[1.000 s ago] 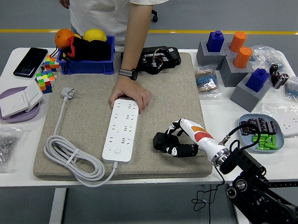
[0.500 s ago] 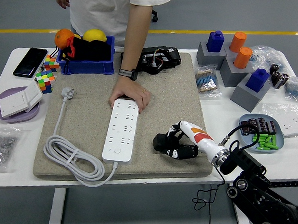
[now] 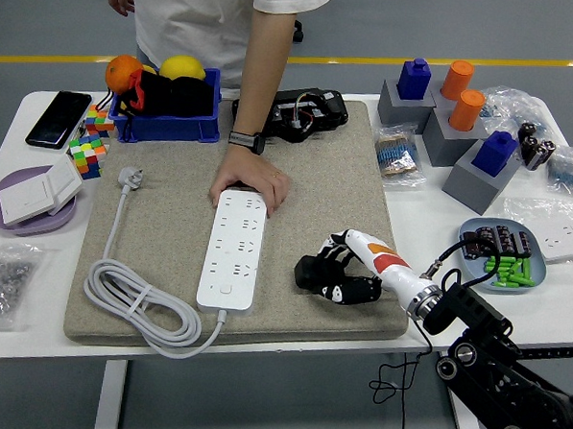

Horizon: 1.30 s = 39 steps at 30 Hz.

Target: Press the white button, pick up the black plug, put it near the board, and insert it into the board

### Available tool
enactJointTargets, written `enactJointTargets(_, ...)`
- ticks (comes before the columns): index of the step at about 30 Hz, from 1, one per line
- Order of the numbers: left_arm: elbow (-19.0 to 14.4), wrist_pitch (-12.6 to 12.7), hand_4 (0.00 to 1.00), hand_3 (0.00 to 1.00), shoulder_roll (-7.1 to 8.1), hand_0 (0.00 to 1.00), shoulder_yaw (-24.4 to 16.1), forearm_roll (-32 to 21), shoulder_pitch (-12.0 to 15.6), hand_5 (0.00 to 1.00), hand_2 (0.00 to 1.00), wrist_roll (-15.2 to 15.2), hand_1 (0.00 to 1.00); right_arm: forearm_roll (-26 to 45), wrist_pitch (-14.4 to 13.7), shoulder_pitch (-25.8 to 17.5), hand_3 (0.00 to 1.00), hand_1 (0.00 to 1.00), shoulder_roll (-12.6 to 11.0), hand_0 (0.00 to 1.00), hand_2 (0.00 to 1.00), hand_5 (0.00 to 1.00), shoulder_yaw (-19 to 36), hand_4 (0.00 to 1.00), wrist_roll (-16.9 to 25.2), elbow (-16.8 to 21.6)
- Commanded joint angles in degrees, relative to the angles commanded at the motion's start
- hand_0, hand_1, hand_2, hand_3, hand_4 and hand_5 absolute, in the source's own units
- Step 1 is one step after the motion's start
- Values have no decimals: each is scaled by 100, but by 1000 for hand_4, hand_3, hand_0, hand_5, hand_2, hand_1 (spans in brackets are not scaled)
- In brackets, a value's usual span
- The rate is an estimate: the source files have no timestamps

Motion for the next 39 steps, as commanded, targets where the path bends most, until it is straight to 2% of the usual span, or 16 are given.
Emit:
enactJointTargets(1, 0, 0, 518, 676, 0, 650, 0, 2, 2, 111, 634, 0, 640, -4, -1, -5, 435, 437, 1, 324, 464, 25, -2, 878, 7, -1)
enactJointTargets(12, 0, -17, 517, 676, 6, 650, -1, 75, 40, 112, 634, 17, 640, 33, -130, -81, 442, 425, -10, 306, 443, 11, -28, 874, 216, 79)
enactJointTargets(20, 0, -13, 516, 676, 12, 650, -10, 87, 61, 107, 635, 20, 640, 145, -296, 8, 441, 412, -7, 296, 428, 2, -11, 869, 391, 586)
enactJointTargets(27, 0, -8, 517, 676, 31, 652, -9, 70, 52, 108, 636, 17, 640, 162, -337, 299, 452, 407, 56, 300, 423, 2, -310, 866, 189, 1006)
enactJointTargets(31, 0, -4, 518, 676, 38, 650, -36, 74, 59, 110, 636, 26, 640, 222, -388, 563, 450, 405, 190, 301, 420, 2, -624, 860, 19, 944)
enactJointTargets(33, 0, -8, 518, 676, 42, 650, -22, 89, 51, 110, 636, 21, 640, 230, -410, 771, 450, 405, 312, 301, 420, 2, -805, 860, -65, 756)
enactJointTargets(39, 0, -9, 517, 675, 54, 650, -16, 62, 54, 106, 636, 22, 640, 171, -385, 1025, 452, 406, 534, 303, 422, 2, -1013, 856, -222, 360)
